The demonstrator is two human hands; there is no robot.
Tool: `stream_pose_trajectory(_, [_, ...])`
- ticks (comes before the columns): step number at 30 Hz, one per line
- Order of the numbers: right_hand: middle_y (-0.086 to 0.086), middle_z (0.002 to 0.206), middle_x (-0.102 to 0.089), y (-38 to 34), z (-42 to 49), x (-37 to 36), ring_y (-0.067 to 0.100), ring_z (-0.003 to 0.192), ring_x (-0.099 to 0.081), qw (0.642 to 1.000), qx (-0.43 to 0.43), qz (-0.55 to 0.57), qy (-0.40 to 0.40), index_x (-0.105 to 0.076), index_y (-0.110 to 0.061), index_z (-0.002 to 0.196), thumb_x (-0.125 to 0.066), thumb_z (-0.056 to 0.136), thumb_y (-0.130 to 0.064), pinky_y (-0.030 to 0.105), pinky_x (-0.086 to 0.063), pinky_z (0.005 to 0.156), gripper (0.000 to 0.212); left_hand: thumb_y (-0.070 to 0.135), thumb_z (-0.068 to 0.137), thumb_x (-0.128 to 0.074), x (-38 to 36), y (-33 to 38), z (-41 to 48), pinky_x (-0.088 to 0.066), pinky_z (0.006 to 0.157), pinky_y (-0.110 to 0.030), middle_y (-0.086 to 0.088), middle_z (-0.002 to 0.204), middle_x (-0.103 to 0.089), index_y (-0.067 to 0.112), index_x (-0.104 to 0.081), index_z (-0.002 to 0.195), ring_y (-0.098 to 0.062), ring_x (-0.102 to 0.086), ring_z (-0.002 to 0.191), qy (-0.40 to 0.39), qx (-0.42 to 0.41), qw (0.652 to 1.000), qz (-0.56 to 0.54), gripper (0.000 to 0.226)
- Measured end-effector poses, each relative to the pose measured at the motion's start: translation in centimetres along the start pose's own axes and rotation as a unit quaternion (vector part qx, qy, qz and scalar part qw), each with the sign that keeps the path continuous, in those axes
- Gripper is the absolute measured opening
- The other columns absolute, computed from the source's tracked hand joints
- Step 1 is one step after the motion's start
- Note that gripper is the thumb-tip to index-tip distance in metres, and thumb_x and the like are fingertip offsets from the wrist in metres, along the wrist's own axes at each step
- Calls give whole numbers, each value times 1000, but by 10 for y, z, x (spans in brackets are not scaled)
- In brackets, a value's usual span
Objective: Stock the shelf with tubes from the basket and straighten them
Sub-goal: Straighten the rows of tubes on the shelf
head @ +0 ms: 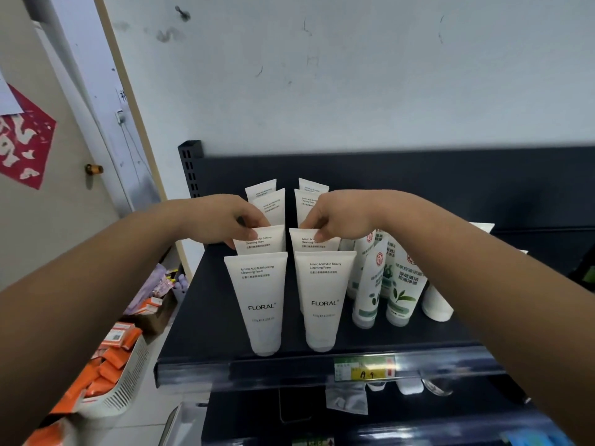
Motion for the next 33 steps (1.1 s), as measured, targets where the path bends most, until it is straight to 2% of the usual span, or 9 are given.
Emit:
stream_pose_trajectory(6, [-8,116,-69,-3,-8,1,15,108,-61,999,5,24,-21,-66,-29,126,-58,97,-17,39,-47,101,33,8,96,-54,-3,2,-7,-57,74,-21,7,103,-74,22,-70,110,-8,-70,95,-41,-3,997,-66,26])
stream_pose_trajectory(14, [-16,118,-68,-1,-8,-1,10,110,-60,999,-5,52,-13,-67,-32,123,-57,96,-16,38,-45,104,32,8,96,-54,-7,-2,-15,-56,73,-19,4,105,-75,19,-70,112,-9,-71,95,-26,11,991,-131,25])
stream_pose_trajectory(19, [-14,113,-69,-4,-8,-3,11,107,-61,999,-8,39,-15,-68,-30,122,-56,96,-18,38,-46,101,31,16,97,-54,-9,-4,-15,-57,85,-26,8,108,-73,24,-69,116,-9,-69,100,-36,11,991,-127,25])
stream_pose_trajectory(22, [-14,122,-65,-6,-11,-1,10,113,-57,998,-16,40,-36,-64,-30,128,-53,99,-25,36,-42,105,31,22,96,-55,-9,-5,-15,-57,88,-30,10,108,-73,26,-68,115,-9,-69,101,-52,6,991,-119,24])
stream_pose_trajectory(24, [-16,127,-62,-6,-12,6,6,116,-55,998,-14,45,-34,-59,-31,133,-51,100,-29,28,-42,103,34,36,91,-57,-6,-7,-16,-55,90,-32,11,111,-72,28,-67,118,-8,-68,103,-86,7,990,-113,29])
stream_pose_trajectory(25, [-17,124,-63,-5,-12,12,3,112,-56,998,-15,57,-16,-58,-31,134,-51,100,-30,23,-43,96,34,47,87,-58,-4,-7,-16,-55,90,-32,12,112,-71,30,-66,119,-7,-67,104,-96,8,989,-109,37])
stream_pose_trajectory(27, [-14,122,-65,2,-7,27,4,112,-58,995,-30,78,54,-60,-28,132,-52,99,-28,20,-41,90,34,62,80,-56,6,-8,-12,-54,89,-30,12,112,-71,34,-65,119,-6,-67,104,-64,3,992,-105,49])
stream_pose_trajectory(30, [-3,135,-59,16,10,42,15,123,-53,986,-66,26,152,-59,-19,133,-52,98,-21,22,-35,97,36,50,89,-55,25,-10,7,-53,88,-28,11,110,-69,31,-65,118,-6,-66,100,81,3,994,-73,36])
stream_pose_trajectory(33, [4,136,-57,28,33,36,22,123,-53,981,-119,-27,151,-54,-11,136,-51,97,-19,22,-35,90,40,42,92,-59,37,-13,33,-44,88,-27,7,115,-65,27,-62,121,-10,-59,103,186,22,982,33,32])
Point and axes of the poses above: each hand's wrist, its own z-axis towards the middle knuckle, its own x-axis out of the back of the hand, y = z × x, the point moved 4 cm from there along z, towards the middle knuckle
